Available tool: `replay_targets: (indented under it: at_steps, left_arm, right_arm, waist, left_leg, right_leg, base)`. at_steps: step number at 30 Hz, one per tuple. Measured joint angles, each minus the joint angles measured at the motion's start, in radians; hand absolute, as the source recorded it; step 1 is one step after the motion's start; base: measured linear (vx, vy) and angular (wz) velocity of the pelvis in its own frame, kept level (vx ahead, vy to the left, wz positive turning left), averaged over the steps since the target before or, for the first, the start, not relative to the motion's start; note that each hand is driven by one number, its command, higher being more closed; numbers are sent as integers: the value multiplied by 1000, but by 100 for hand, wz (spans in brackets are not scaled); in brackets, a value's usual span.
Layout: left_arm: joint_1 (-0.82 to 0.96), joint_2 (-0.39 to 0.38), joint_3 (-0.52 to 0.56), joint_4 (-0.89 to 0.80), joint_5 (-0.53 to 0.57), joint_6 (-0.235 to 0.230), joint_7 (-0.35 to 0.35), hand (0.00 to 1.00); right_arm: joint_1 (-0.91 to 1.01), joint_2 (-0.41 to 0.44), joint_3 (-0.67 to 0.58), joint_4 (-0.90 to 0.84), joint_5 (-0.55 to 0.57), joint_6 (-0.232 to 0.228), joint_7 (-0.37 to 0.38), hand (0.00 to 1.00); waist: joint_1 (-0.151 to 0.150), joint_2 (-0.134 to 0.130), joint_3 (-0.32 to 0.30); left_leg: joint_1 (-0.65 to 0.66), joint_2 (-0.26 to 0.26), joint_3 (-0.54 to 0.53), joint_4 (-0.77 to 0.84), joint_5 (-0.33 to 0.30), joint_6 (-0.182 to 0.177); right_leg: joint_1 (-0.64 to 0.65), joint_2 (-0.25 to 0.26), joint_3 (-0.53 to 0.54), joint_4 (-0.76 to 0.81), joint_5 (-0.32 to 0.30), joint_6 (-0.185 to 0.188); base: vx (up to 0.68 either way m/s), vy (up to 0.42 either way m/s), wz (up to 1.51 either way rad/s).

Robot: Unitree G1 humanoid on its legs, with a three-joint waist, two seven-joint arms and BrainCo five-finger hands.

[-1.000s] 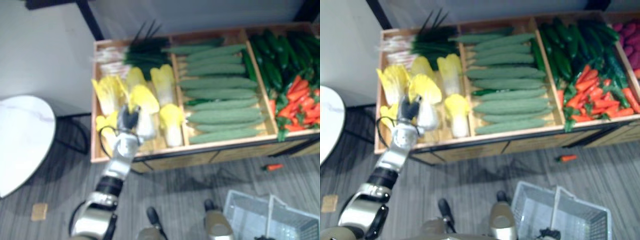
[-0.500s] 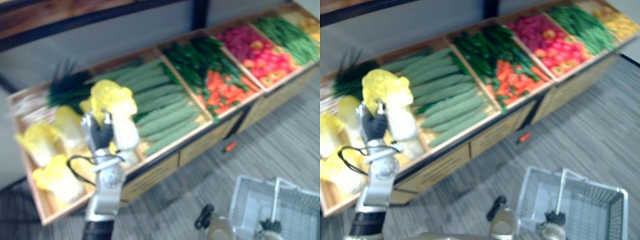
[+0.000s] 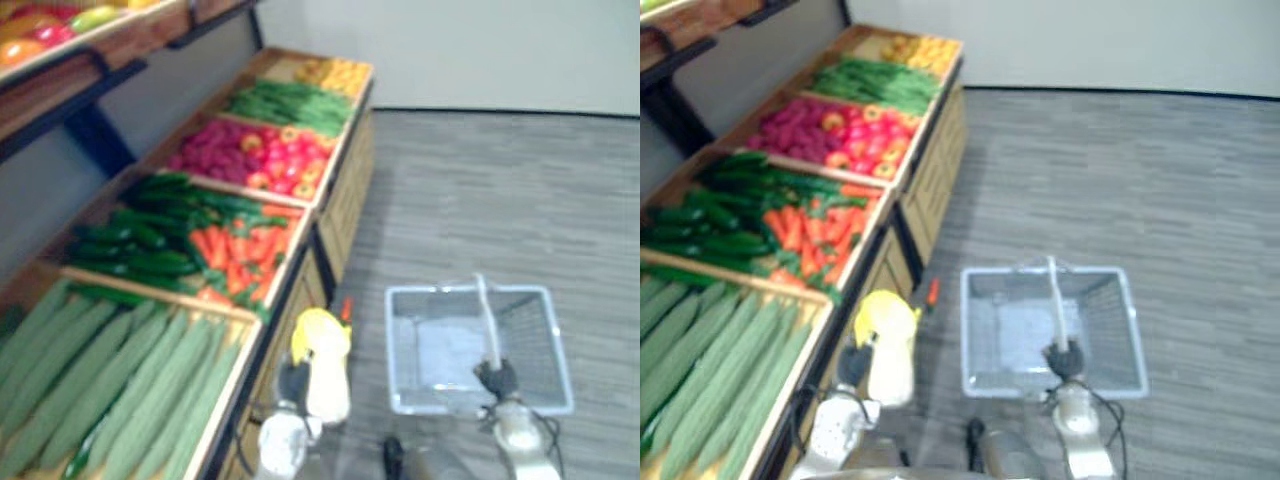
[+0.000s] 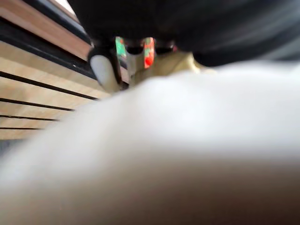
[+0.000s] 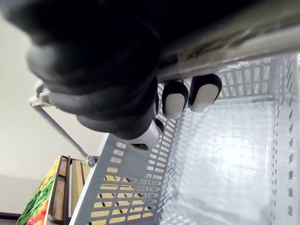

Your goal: Pick vegetable in the basket

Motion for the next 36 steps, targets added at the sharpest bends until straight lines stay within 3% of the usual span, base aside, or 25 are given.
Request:
replay_targets:
  at_steps: [2, 3, 5, 6, 7, 8, 9, 12, 13, 15, 17, 18, 19, 20, 21, 23, 26, 27, 28, 29, 30, 31, 33, 35, 36]
  left_arm:
    - [0, 1, -2, 6, -5, -1, -11, 100]
    - [-6, -2, -12, 13, -6, -2, -25, 100]
    - [-9, -4, -25, 32, -6, -5, -36, 100]
    - [-19, 5, -37, 62, -6, -8, -50, 100]
    - [-26, 6, -44, 73, -6, -8, -59, 100]
    - [-40, 12, -64, 90, -6, -9, -72, 100]
    - [-55, 18, -92, 94, -6, -9, -79, 100]
    - [-86, 32, -156, 100, -9, -8, -80, 100]
    - [-94, 38, -176, 99, -14, -8, -79, 100]
    - [-115, 51, -181, 87, -45, -8, -64, 100]
    - [-137, 53, -176, 86, -46, -8, -51, 100]
    - [-150, 54, -176, 86, -46, -8, -42, 0]
    - [-161, 56, -176, 86, -46, -8, -35, 0]
    - [-164, 58, -176, 86, -46, -9, -34, 0]
    - [-164, 71, -177, 98, -45, -10, -34, 0]
    - [-168, 47, -176, 122, -45, 1, -33, 0]
    - [-169, 43, -160, 142, -41, 1, -26, 0]
    - [-163, 39, -129, 164, -40, 1, -24, 0]
    - [-162, 28, -110, 179, -37, 2, -22, 0]
    - [-162, 8, -81, 191, -35, 7, -16, 0]
    - [-153, 3, -49, 204, -35, 10, 0, 0]
    - [-148, 4, -37, 206, -35, 11, 8, 0]
    - [-147, -5, -26, 204, -33, 11, 22, 0]
    - [-146, -14, -27, 204, -32, 11, 23, 0]
    - [-146, -23, -27, 203, -24, 11, 22, 0]
  right_arm:
    - [-29, 3, 62, -1, -2, -1, 21, 100]
    - [-58, 6, 110, 0, -2, -3, 32, 100]
    - [-70, 12, 148, -1, -2, -4, 39, 100]
    - [-83, 38, 196, -2, -2, -7, 46, 100]
    - [-85, 48, 210, -2, -3, -8, 50, 100]
    - [-84, 67, 232, -2, -4, -9, 60, 100]
    - [-86, 85, 253, -2, -6, -9, 66, 100]
    - [-90, 97, 303, 1, -31, -2, 81, 100]
    - [-96, 98, 325, 2, -32, -2, 84, 100]
    - [-143, 99, 351, 2, -34, -2, 86, 100]
    - [-186, 98, 367, 2, -33, -4, 86, 100]
    - [-209, 98, 370, 2, -31, -7, 85, 100]
    - [-220, 98, 379, 2, -30, -15, 85, 100]
    - [-222, 98, 380, 1, -29, -17, 86, 100]
    - [-223, 100, 403, 2, -19, -18, 86, 100]
    - [-228, 80, 418, 5, 1, -15, 89, 100]
    - [-226, 74, 427, 5, 20, -13, 107, 100]
    - [-224, 69, 442, 5, 42, -10, 111, 100]
    - [-225, 59, 452, 5, 53, -10, 118, 100]
    - [-223, 47, 466, 4, 74, -10, 130, 100]
    - [-215, 28, 487, 3, 96, -10, 145, 100]
    - [-210, 19, 490, -1, 97, -10, 150, 100]
    - [-188, -6, 473, -59, 96, -9, 151, 100]
    - [-178, -21, 441, -84, 95, -9, 152, 100]
    - [-161, -33, 413, -105, 92, -9, 152, 100]
  waist:
    - [21, -4, 3]
    - [30, 11, 4]
    - [42, 24, -4]
    - [44, 5, -5]
    - [41, -6, -6]
    - [41, -41, -8]
    - [37, -82, -4]
    - [30, -96, 6]
    - [29, -100, 7]
    - [27, -100, 6]
    - [28, -87, 13]
    - [27, -75, 17]
    - [26, -71, 14]
    - [26, -77, 11]
    - [24, -97, 1]
    - [25, -40, -4]
    - [19, -35, -6]
    - [18, -38, -5]
    - [21, -28, 0]
    - [24, -19, 6]
    - [30, -14, 13]
    - [33, -16, 14]
    - [37, -18, 16]
    - [42, -18, 15]
    - [44, -16, 14]
  left_leg:
    - [-20, -53, -47, -256, 6, -14]
    - [-25, -56, -59, -441, 54, -50]
    - [1, -49, -44, -458, 93, -52]
    - [21, -66, -16, -471, 112, -21]
    - [31, -70, -7, -478, 120, -7]
    - [63, -95, 24, -514, 124, 14]
    - [113, -131, 54, -561, 124, 26]
    - [214, -157, 73, -582, 107, 67]
    - [249, -160, 72, -588, 103, 72]
    - [284, -147, 50, -607, 102, 73]
    - [283, -123, 23, -609, 99, 68]
    - [284, -98, 9, -606, 90, 52]
    - [288, -80, 1, -602, 75, 26]
    - [289, -78, 1, -597, 63, 6]
    - [303, -78, -5, -568, 13, -56]
    - [301, -10, -14, -550, 6, -70]
    - [298, 25, -5, -525, 51, -75]
    - [266, 37, -26, -406, 52, -73]
    - [238, 47, -34, -322, 57, -65]
    - [185, 61, -40, -191, 94, -51]
    - [119, 84, -31, -33, 198, -58]
    - [93, 97, -15, 26, 228, -65]
    - [-42, 121, 144, 68, 100, -38]
    - [-73, 116, 258, -4, 78, -25]
    - [-70, 119, 405, -113, 87, -10]
  right_leg:
    - [12, -7, 59, -18, -2, 4]
    - [18, -1, 90, -37, -2, 10]
    - [39, 6, 135, -57, 7, 24]
    - [40, -8, 171, -51, 4, 67]
    - [32, -14, 181, -27, -12, 83]
    - [1, -43, 188, 54, -66, 107]
    - [-45, -83, 173, 189, -118, 167]
    - [-136, -133, 72, 517, -102, 243]
    - [-157, -156, 32, 593, -96, 240]
    - [-210, -217, -62, 636, -163, 142]
    - [-241, -232, -95, 570, -173, 131]
    - [-256, -233, -99, 470, -168, 137]
    - [-255, -240, -89, 318, -133, 164]
    - [-249, -249, -81, 236, -85, 164]
    - [-225, -273, -43, 113, 94, 216]
    - [-215, -211, -65, 130, 91, 179]
    - [-189, -173, -85, 126, 66, 156]
    - [-130, -162, -99, 92, 18, 156]
    - [-106, -152, -108, 80, 14, 154]
    - [-69, -144, -121, 58, 10, 148]
    - [-7, -140, -135, 20, 7, 143]
    - [22, -145, -144, -7, 0, 133]
    - [97, -174, -208, -91, -6, 123]
    - [117, -193, -245, -123, -5, 124]
    - [143, -200, -292, -153, -3, 135]
  base:
    - [236, 257, -139]
    - [211, 229, -137]
    - [266, 229, -117]
    - [321, 265, -89]
    - [358, 297, -81]
    - [289, 207, -46]
    - [296, 187, -40]
    - [291, 129, -4]
    - [363, 58, 12]
    - [386, 2, 22]
    - [308, -98, 25]
    - [359, -187, 34]
    - [300, -183, 32]
    - [419, -290, 43]
    - [377, -270, 27]
    - [375, -276, 7]
    - [222, -200, 6]
    - [215, -194, 18]
    - [229, -216, 19]
    - [166, -140, 23]
    - [171, -114, 28]
    - [175, -73, 52]
    - [204, -32, 79]
    - [120, 18, 65]
    - [234, 91, 96]
